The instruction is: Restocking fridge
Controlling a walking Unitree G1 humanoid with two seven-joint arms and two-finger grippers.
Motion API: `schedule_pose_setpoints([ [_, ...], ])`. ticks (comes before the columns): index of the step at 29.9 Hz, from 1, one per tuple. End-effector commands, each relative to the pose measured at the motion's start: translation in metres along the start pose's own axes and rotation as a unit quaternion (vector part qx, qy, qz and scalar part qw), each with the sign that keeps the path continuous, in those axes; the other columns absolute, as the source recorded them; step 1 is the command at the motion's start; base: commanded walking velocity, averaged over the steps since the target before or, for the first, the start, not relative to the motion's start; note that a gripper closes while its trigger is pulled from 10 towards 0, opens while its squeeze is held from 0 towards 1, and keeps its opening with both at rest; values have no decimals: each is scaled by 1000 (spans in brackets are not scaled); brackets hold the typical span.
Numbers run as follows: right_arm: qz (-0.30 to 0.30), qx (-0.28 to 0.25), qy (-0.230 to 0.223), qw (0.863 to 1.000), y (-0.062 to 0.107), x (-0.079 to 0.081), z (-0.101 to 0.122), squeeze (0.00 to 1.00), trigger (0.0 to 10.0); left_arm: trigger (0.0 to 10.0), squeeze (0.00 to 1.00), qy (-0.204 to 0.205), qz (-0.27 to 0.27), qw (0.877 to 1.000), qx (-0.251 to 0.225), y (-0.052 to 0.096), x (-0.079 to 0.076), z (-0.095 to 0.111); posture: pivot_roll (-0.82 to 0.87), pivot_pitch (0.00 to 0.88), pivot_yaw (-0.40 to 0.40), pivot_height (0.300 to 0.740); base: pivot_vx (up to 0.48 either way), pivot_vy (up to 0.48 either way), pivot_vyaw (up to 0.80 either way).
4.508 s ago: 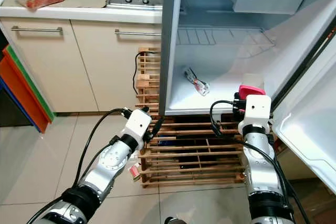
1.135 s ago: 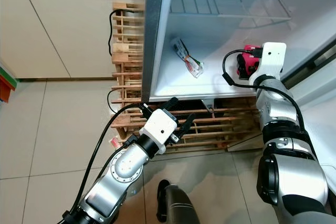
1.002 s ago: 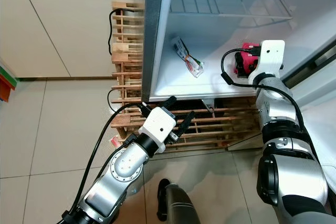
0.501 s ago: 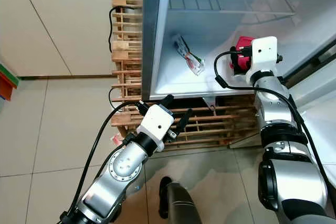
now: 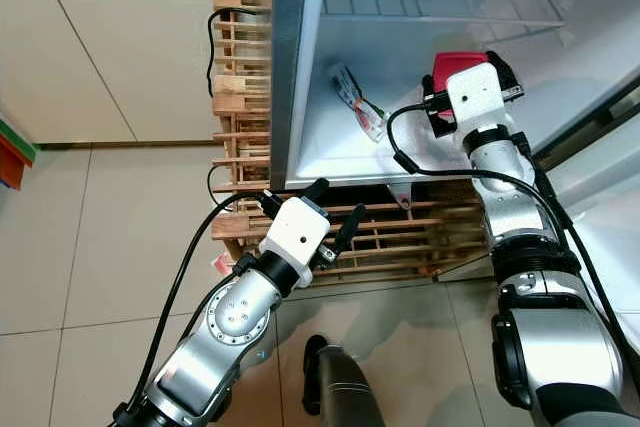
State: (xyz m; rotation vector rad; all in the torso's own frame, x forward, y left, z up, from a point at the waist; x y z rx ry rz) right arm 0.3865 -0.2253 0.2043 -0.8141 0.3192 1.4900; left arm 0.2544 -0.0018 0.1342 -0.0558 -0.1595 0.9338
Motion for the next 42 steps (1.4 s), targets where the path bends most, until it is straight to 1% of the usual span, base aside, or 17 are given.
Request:
schedule_pose_setpoints([
  [1,4,-17,44,999,4,-2,0,1000,10000,10000,0,54,-22,998,0,3,-33,2,-45,319,-134,740,0,0,0],
  [6,37,-63,126,989,6,9,8,1000,10000,10000,0,54,-23,998,2,3,-34,1,-45,318,-130,740,0,0,0],
  [12,62,-87,182,977,11,19,8,1000,10000,10000,0,56,-22,998,2,2,-33,2,-46,322,-132,740,0,0,0],
  [18,62,-73,183,978,11,19,2,1000,10000,10000,0,58,-21,998,4,3,-33,2,-46,324,-134,740,0,0,0],
  [20,49,-50,160,985,10,17,-2,1000,10000,10000,0,58,-20,998,4,3,-33,2,-46,324,-134,740,0,0,0],
  [23,17,14,75,997,8,11,-13,1000,10000,10000,0,59,-20,998,5,3,-32,2,-40,320,-134,740,0,0,0],
  [24,-8,62,9,998,7,7,-22,1000,10000,10000,0,59,-19,998,5,3,-32,1,-38,316,-132,740,0,0,0],
  [25,-8,62,9,998,7,7,-22,1000,10000,10000,0,59,-19,998,5,3,-32,1,-38,316,-132,740,0,0,0],
  [26,-24,95,-31,995,7,6,-28,1000,10000,10000,0,59,-19,998,6,3,-32,1,-38,316,-132,740,0,0,0],
  [27,-33,115,-56,991,7,5,-32,1000,10000,10000,0,60,-18,998,6,3,-31,1,-37,313,-131,740,0,0,0],
  [29,-37,121,-81,989,5,5,-32,1000,10000,10000,0,60,-19,998,6,3,-31,1,-33,308,-129,740,0,0,0],
  [31,-36,119,-82,989,3,6,-30,1000,10000,10000,0,59,-20,998,5,3,-31,1,-32,303,-128,740,0,0,0],
  [32,-36,120,-81,989,2,6,-29,902,10000,10000,0,59,-20,998,5,3,-31,1,-32,303,-128,740,0,0,0],
  [33,-38,121,-84,988,0,6,-28,0,10000,10000,0,59,-20,998,5,2,-31,2,-30,298,-128,740,0,0,0],
  [37,-40,122,-89,988,-1,6,-27,0,10000,10000,0,59,-21,998,4,2,-31,2,-28,295,-128,740,0,0,0],
  [38,-42,122,-99,987,-2,6,-26,0,0,10000,0,59,-21,998,3,2,-31,3,-26,294,-128,740,0,0,0],
  [42,-43,122,-126,984,-6,6,-23,0,0,10000,0,59,-19,998,4,2,-31,3,-22,296,-125,740,0,0,0],
])
Point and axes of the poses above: a point about 5 cm out from each wrist's last joint towards the gripper, its own y axis pointing back from the gripper into the wrist, its own z axis along the axis of the wrist's last joint, x = y × z, the point moved 1 cm from there along -y, pointing out of the wrist towards the gripper, and after that the axes turned 6 degrees about y, right-handed, at the moved point
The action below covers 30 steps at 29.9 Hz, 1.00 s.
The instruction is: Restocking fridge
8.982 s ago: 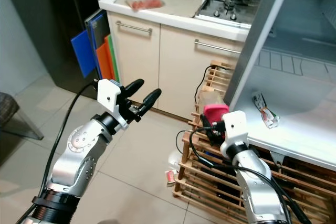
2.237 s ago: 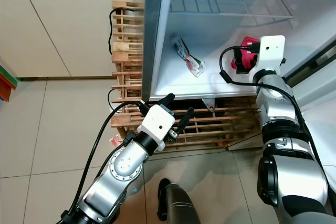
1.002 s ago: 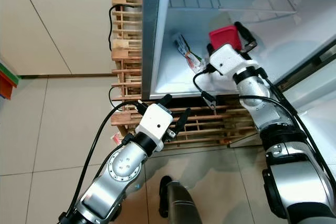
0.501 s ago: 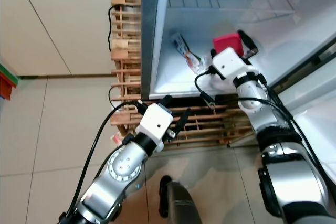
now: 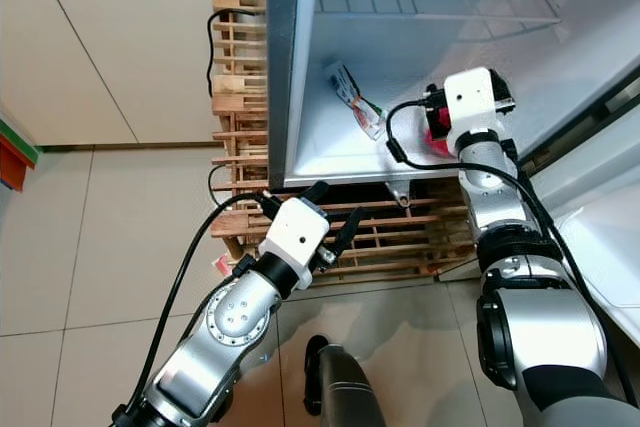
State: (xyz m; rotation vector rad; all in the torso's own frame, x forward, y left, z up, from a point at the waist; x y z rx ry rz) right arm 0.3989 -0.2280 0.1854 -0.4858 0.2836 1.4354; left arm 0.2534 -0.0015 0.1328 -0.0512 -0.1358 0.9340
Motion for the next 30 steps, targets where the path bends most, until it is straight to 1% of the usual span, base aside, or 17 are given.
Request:
schedule_pose_setpoints([
  [1,-8,15,-28,999,-2,-6,-2,0,0,10000,0,50,-20,999,-3,2,-30,3,-22,297,-125,740,0,0,0],
  [2,-8,15,-28,999,-2,-6,-2,0,0,10000,0,50,-20,999,-3,2,-30,3,-22,297,-125,740,0,0,0],
  [3,-11,11,-40,999,-3,-6,1,0,0,10000,0,50,-19,999,-2,2,-30,3,-22,300,-123,740,0,0,0],
  [6,-12,11,-52,999,-4,-6,2,0,0,10000,0,50,-19,999,-2,2,-30,3,-22,304,-121,740,0,0,0],
  [12,-17,9,-64,998,-5,-8,5,0,0,10000,0,49,-18,999,-1,2,-29,3,-25,308,-120,740,0,0,0],
  [15,-27,-5,-72,997,-8,-15,11,0,0,10000,0,49,-18,999,1,2,-29,3,-27,309,-120,740,0,0,0],
  [18,-33,-12,-73,997,-8,-17,14,0,0,10000,0,49,-17,999,1,2,-30,2,-28,309,-120,740,0,0,0],
  [19,-43,-23,-72,996,-9,-21,18,0,0,10000,0,49,-17,999,2,2,-30,2,-30,307,-119,740,0,0,0],
  [20,-69,-45,-70,994,-10,-28,25,0,0,10000,0,50,-17,999,2,2,-30,2,-33,303,-118,740,0,0,0],
  [21,-69,-45,-70,994,-10,-28,25,0,0,10000,0,50,-17,999,2,2,-30,2,-33,303,-118,740,0,0,0],
  [22,-83,-53,-68,993,-10,-31,28,0,0,10000,0,50,-17,999,2,2,-30,2,-33,303,-118,740,0,0,0],
  [23,-94,-65,-57,992,-10,-34,33,0,10000,10000,0,49,-17,999,2,2,-30,2,-34,302,-117,740,0,0,0],
  [26,-102,-94,-33,990,-10,-36,43,0,10000,10000,0,48,-17,999,3,1,-29,1,-38,299,-115,740,0,0,0],
  [28,-98,-112,-25,989,-10,-35,49,0,10000,10000,0,47,-17,999,3,1,-28,1,-39,299,-113,740,0,0,0],
  [30,-97,-118,-22,988,-10,-34,50,0,10000,10000,0,47,-17,999,4,1,-28,1,-42,295,-113,740,0,0,0],
])
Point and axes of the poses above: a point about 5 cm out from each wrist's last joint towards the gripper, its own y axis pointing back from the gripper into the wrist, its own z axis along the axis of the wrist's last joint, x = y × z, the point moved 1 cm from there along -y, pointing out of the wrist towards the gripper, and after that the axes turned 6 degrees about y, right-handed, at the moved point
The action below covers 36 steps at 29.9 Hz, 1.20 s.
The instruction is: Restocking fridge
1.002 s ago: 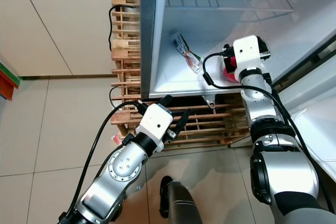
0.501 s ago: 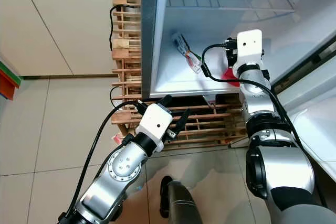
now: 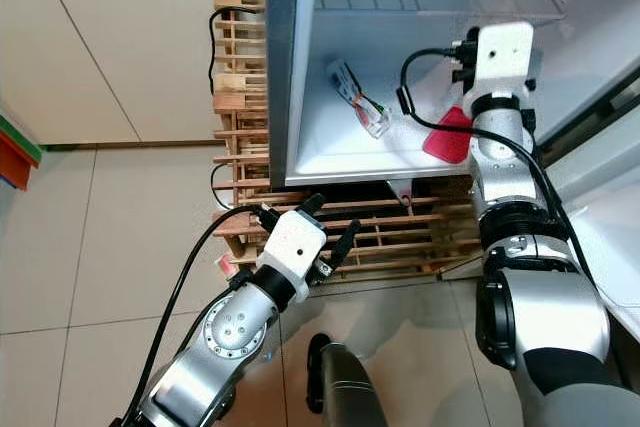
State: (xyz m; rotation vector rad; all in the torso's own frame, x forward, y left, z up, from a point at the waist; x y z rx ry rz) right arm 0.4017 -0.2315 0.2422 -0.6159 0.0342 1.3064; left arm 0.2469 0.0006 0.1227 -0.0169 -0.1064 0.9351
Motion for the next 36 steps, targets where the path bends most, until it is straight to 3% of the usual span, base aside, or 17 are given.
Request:
schedule_pose_setpoints([
  [1,-4,-15,11,1000,1,-5,3,0,10000,10000,0,42,-18,999,-17,-6,-25,10,-42,295,-113,740,0,0,0],
  [11,10,3,15,1000,8,10,-7,0,10000,10000,0,39,-16,999,-16,-4,-24,9,-32,297,-106,740,0,0,0],
  [19,17,-93,55,994,6,16,21,0,10000,10000,0,35,-18,999,-17,-5,-24,9,-36,295,-101,740,0,0,0],
  [26,0,-167,70,983,21,16,42,0,10000,10000,0,30,-26,999,-21,-9,-22,9,-53,261,-94,740,0,0,0],
  [36,-24,-145,65,987,44,6,36,0,10000,10000,0,22,-48,998,-23,-21,-8,8,-77,153,-63,740,0,0,0],
])
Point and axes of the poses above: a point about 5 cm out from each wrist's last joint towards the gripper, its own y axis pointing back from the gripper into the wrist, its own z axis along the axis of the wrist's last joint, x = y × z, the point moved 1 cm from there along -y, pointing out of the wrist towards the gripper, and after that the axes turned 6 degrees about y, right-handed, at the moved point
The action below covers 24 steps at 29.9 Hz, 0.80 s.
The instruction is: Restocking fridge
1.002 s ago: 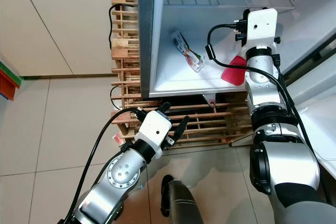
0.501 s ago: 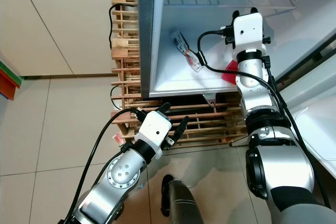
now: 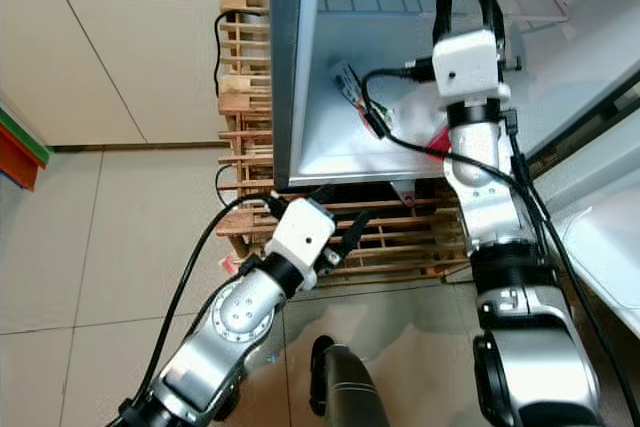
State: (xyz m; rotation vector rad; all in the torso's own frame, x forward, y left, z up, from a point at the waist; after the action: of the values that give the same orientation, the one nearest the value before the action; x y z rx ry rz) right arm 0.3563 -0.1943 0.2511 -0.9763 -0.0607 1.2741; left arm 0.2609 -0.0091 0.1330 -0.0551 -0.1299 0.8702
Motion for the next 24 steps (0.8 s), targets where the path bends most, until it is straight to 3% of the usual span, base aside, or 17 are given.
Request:
schedule_pose_setpoints([
  [1,-25,24,-2,999,6,-12,-6,0,10000,10000,0,25,-17,1000,1,-6,-6,-3,-82,142,-57,740,0,0,0],
  [6,-28,103,-42,993,38,-8,-20,0,10000,10000,0,58,17,998,14,-10,15,-7,-99,92,-36,740,0,0,0],
  [8,-33,147,-58,987,60,-9,-27,0,10000,10000,0,48,41,998,15,-10,32,-9,-114,48,-13,740,0,0,0],
  [11,-28,173,-64,982,74,-6,-32,0,10000,10000,0,42,52,998,20,-10,45,-11,-124,20,2,740,0,0,0],
  [24,-11,204,-90,975,100,5,-19,0,10000,10000,0,38,77,996,13,-11,67,-11,-122,0,15,740,0,0,0],
])
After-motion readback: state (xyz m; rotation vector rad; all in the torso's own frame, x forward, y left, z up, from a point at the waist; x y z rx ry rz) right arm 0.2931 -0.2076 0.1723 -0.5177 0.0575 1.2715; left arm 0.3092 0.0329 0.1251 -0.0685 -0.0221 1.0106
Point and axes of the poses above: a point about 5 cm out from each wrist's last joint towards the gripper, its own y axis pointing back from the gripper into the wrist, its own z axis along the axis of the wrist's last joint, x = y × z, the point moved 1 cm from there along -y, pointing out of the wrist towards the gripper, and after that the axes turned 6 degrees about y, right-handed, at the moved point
